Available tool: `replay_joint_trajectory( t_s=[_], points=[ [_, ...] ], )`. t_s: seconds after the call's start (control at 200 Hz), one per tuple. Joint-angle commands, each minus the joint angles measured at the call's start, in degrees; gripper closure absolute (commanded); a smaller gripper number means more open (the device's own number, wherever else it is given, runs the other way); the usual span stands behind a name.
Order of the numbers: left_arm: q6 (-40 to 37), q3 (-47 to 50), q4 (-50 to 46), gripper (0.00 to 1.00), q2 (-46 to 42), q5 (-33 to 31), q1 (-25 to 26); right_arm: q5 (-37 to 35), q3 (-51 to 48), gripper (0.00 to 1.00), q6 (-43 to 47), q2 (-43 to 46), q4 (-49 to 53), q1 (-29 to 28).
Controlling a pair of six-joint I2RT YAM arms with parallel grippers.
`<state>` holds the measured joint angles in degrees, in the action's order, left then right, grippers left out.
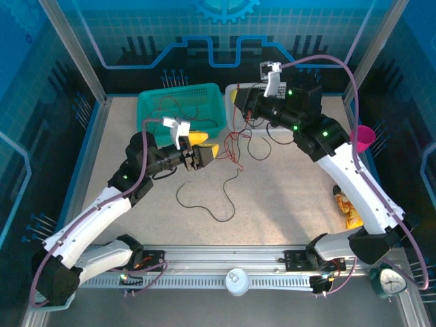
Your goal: Untangle the cables
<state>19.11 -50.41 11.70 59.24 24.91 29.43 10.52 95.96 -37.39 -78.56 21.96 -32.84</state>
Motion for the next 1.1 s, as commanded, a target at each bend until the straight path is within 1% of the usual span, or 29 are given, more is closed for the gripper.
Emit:
replay_joint_trajectory(
  t_s=[0.0, 0.16, 0.32, 0.42, 0.495, 0.62, 0.735, 0.86, 1.095],
  points=[
    [-5.02, -3.67, -1.78, 0.23, 2.1, -0.49, 2.36, -0.42, -0.14, 1.0, 0.84, -1.83, 0.72, -0.12],
    [-8.92, -6.89, -3.1, 0.26, 4.64, -2.99, 5.14, -0.68, -1.42, 1.0, 0.4, -2.12, 0.1, -0.6],
    [-9.63, -9.71, -2.75, 0.31, 7.98, -3.66, 6.23, -0.49, -2.0, 1.0, 0.1, -2.47, -0.38, -1.4],
    [-9.61, -11.21, -2.32, 0.39, 10.43, -4.13, 6.84, -0.5, -2.01, 1.0, -0.12, -2.81, -0.47, -2.04],
    [-9.23, -11.46, -1.51, 0.43, 11.85, -5.19, 7.19, -0.22, -1.99, 1.0, -0.39, -2.76, -0.58, -2.11],
    [-8.79, -10.96, -0.33, 0.59, 13.22, -6.82, 7.44, 0.07, -1.72, 1.0, -0.37, -2.22, -0.65, -2.1],
    [-8.31, -9.77, 1.36, 0.8, 13.37, -8.23, 7.6, -0.23, -1.74, 1.0, -0.1, -1.53, -0.25, -2.12],
    [-8.04, -9.22, 2.64, 1.0, 12.76, -9.08, 7.58, -0.64, -2.39, 1.0, 0.34, -0.74, -0.05, -1.99],
    [-8.08, -8.78, 3.93, 1.0, 9.48, -10.63, 7.65, -1.09, -5.65, 1.0, -0.05, 1.45, -0.61, -0.75]
  ],
)
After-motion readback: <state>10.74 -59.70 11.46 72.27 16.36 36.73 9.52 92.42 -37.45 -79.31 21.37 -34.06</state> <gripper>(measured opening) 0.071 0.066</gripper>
